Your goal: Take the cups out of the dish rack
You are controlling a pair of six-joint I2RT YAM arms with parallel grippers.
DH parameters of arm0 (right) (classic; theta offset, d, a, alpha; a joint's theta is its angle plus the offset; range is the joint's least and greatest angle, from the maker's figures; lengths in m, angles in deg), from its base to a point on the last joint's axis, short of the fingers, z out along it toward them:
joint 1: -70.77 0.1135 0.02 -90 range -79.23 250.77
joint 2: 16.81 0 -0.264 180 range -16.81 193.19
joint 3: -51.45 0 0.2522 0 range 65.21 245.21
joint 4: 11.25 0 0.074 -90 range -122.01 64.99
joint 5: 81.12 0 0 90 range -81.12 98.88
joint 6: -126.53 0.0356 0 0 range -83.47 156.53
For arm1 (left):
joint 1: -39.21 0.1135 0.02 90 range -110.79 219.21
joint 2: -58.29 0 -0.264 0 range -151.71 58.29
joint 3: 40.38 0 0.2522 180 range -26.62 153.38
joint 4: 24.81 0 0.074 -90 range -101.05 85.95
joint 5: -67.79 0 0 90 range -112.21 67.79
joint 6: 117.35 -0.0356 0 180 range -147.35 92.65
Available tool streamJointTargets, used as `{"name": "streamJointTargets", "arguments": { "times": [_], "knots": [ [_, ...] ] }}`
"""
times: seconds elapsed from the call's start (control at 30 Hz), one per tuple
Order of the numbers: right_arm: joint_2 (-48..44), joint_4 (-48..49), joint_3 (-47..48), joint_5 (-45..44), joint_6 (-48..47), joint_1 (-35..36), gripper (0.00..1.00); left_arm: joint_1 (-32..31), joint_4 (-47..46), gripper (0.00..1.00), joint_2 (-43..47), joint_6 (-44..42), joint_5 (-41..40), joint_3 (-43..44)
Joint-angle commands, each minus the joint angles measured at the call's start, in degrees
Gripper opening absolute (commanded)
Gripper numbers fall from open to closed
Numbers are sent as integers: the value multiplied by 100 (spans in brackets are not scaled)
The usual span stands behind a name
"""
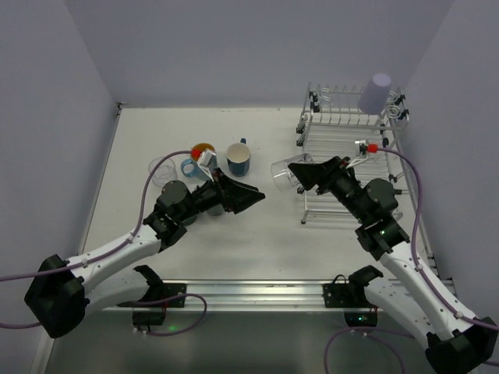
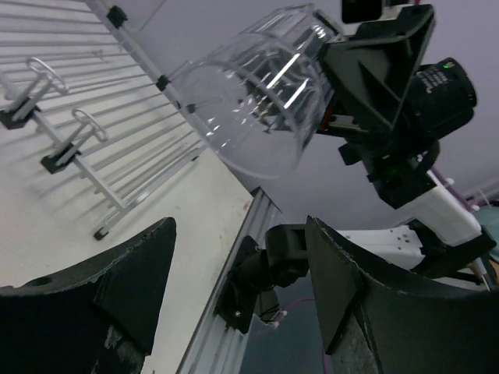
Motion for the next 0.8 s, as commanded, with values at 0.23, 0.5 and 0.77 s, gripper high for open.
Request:
{"name": "streamJointTargets", "arguments": {
  "times": [0.23, 0.5, 0.77],
  "knots": [
    [159, 1259, -523, 899, 1010, 276, 36, -398, -1958, 71, -671, 903, 106, 380],
    [888, 1944, -646, 1014, 1247, 776, 36, -442, -2142, 58, -952, 815, 9, 477],
    [881, 1805, -699, 601, 1098, 874, 71, -442, -765, 0, -453, -167, -605, 741]
  ]
}}
